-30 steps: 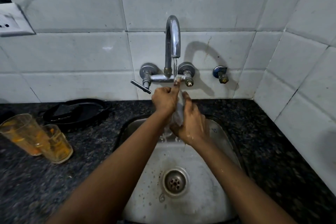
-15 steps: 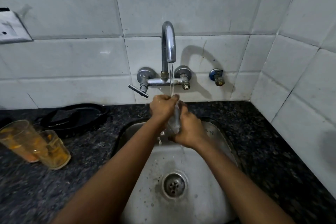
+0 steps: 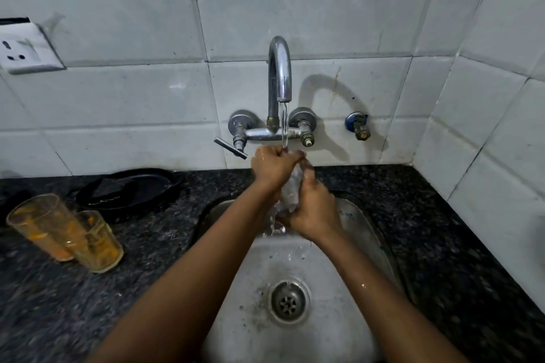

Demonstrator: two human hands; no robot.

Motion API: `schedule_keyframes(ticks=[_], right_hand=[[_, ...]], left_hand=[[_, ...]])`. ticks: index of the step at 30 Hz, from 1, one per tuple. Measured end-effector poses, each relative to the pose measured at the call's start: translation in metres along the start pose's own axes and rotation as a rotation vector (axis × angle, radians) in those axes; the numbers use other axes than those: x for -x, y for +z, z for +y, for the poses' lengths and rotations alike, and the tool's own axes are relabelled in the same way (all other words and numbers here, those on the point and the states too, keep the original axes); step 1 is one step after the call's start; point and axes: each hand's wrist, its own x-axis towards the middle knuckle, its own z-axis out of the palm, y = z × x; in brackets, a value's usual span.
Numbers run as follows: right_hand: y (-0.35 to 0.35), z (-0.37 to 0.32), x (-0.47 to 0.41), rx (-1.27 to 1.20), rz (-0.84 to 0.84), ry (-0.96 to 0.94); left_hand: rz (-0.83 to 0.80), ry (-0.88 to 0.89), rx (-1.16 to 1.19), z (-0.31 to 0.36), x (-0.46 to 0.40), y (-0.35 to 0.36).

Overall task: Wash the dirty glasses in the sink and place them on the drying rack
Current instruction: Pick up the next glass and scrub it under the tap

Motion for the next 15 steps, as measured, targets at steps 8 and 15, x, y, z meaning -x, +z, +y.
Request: schedule_keyframes(ticks=[8, 15], right_hand=[[-0.022, 0.005, 0.011, -1.222, -0.449, 0.244], [-0.012, -0.003, 0.007, -0.148, -0.090, -0.040]], left_hand=[[-0.177, -0.127, 0.441, -0.009, -0.003, -0.016], [-0.051, 0.007, 0.174, -0.001, -0.002, -0.007]])
